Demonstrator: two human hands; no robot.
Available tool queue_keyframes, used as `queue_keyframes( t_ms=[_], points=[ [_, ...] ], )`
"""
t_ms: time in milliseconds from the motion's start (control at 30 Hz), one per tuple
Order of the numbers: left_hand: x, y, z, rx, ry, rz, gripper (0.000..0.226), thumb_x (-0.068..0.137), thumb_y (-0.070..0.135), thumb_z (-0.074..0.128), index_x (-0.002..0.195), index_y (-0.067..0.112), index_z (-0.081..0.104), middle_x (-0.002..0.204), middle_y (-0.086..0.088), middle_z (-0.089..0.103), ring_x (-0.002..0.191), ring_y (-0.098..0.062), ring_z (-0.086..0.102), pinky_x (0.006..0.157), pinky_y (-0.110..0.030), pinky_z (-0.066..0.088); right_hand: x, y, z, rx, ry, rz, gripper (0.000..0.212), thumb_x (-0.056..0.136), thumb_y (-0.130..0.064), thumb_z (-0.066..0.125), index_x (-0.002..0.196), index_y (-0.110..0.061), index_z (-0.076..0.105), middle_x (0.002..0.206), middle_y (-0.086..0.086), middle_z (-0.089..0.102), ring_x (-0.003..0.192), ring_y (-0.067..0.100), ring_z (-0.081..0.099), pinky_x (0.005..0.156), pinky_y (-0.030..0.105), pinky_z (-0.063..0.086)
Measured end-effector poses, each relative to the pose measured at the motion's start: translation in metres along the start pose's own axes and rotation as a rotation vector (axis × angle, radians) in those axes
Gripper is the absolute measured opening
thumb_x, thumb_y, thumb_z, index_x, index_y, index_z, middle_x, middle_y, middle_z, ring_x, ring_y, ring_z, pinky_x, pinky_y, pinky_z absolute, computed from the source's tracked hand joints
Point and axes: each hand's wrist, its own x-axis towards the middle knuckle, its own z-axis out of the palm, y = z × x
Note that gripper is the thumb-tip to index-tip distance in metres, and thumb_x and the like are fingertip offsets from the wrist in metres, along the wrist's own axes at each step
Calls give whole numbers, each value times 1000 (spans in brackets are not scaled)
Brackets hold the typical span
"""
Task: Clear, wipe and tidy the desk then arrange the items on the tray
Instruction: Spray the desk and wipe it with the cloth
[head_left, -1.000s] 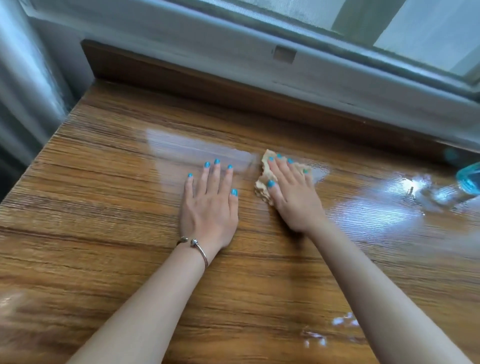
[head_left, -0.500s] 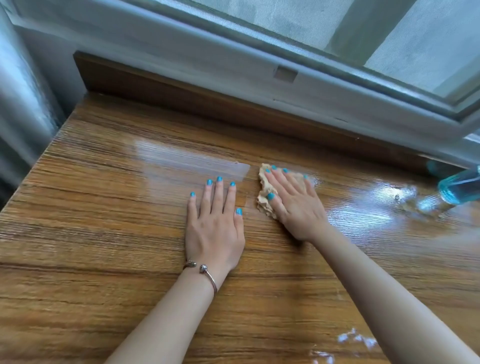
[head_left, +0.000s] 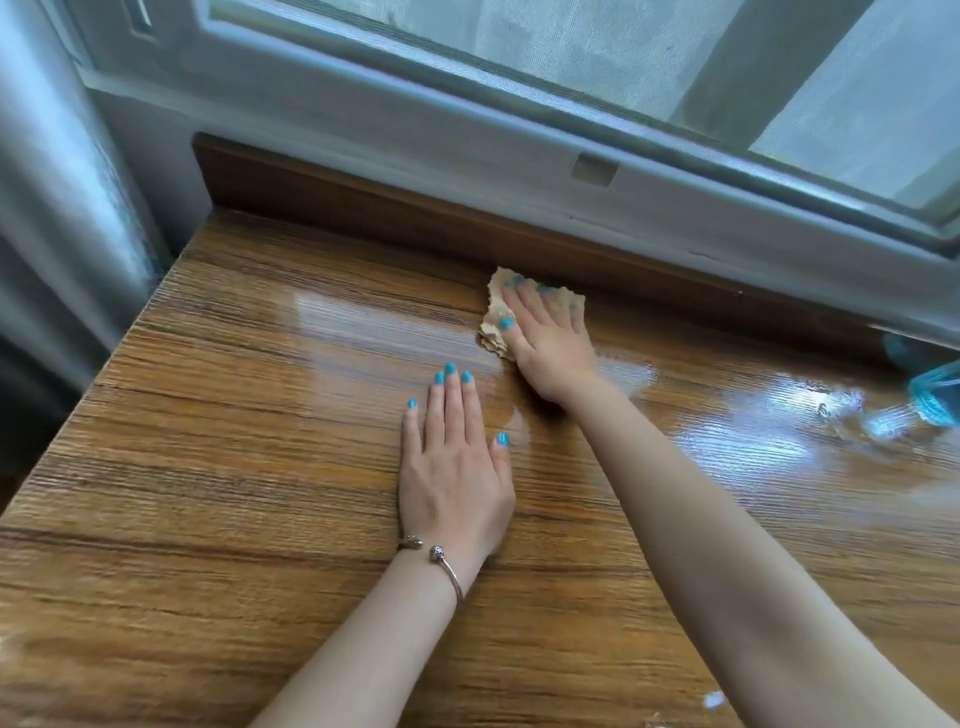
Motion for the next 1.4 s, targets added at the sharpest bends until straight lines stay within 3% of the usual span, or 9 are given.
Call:
queue_keyframes(
  t_ms=[133, 200, 367, 533, 633, 933, 1167, 1300, 1400],
  points=[
    [-2, 4, -10, 18, -22, -82, 82, 96, 50, 16, 144, -8, -17, 154, -28, -17, 146, -35, -15, 120, -45, -4, -60, 8, 14, 26, -69, -299, 52, 98, -58, 9, 149, -52, 2, 159, -24, -2, 144, -1, -14, 117, 33, -10],
    [-10, -4, -17, 4, -52, -57, 85, 95, 54, 16, 145, -6, -18, 154, -26, -18, 146, -34, -17, 120, -45, -7, -85, 31, 14, 53, -74, -276, 48, 97, -58, 6, 145, -58, -2, 156, -29, -6, 143, -6, -16, 119, 32, -9],
    [-18, -60, -35, 72, -25, -30, 74, 91, 48, -3, 148, 4, -18, 158, -12, -19, 146, -21, -22, 118, -41, -14, -9, 7, -2, 75, -17, 99, 51, 104, -47, 15, 153, -43, 1, 164, -12, -3, 151, 16, -7, 121, 43, -6],
    [-15, -70, -31, 104, -3, -32, 70, 93, 44, 0, 149, 4, -8, 160, -14, -6, 149, -23, -8, 120, -43, -6, -70, -26, 16, 60, -17, -213, 51, 100, -51, 17, 148, -55, 3, 164, -11, 5, 151, 16, -3, 120, 42, 0],
    [-16, -66, -27, 105, 7, -35, 71, 92, 43, 1, 150, 2, 1, 160, -15, 3, 149, -25, 0, 120, -44, 0, -140, -19, 25, -53, 33, -232, 53, 98, -62, 13, 150, -50, 14, 161, -7, 23, 149, 21, 15, 118, 43, 13],
    [-12, -68, -28, 124, -8, -52, 69, 95, 42, 4, 152, 3, -4, 161, -14, -5, 149, -23, -7, 120, -44, -5, 14, -28, 2, -28, 18, 0, 55, 104, -45, 14, 155, -35, -2, 165, -5, 2, 151, 22, -3, 119, 47, -6],
    [-43, -34, -31, 13, 66, -47, 63, 98, 35, 9, 151, 4, -2, 159, -12, -5, 149, -23, -6, 119, -44, -7, -196, -32, 46, 22, 48, -276, 50, 103, -55, 10, 152, -49, 6, 163, -16, 6, 151, 13, -4, 119, 38, -8],
    [-57, -16, -15, -32, 13, -11, 61, 100, 40, 5, 151, 14, -13, 160, -6, -13, 147, -20, -15, 119, -46, -9, -114, 20, 22, -87, 28, -173, 49, 102, -49, 12, 148, -50, -5, 162, -14, 2, 151, 15, -2, 119, 43, -5],
    [-55, -17, -11, 15, 29, -11, 62, 98, 42, 11, 154, 16, 2, 161, -7, -1, 149, -23, -2, 118, -50, 0, -15, 40, 1, -19, 13, 62, 52, 104, -44, 16, 154, -40, 1, 164, -7, 4, 151, 22, 0, 119, 49, -3]
  ],
)
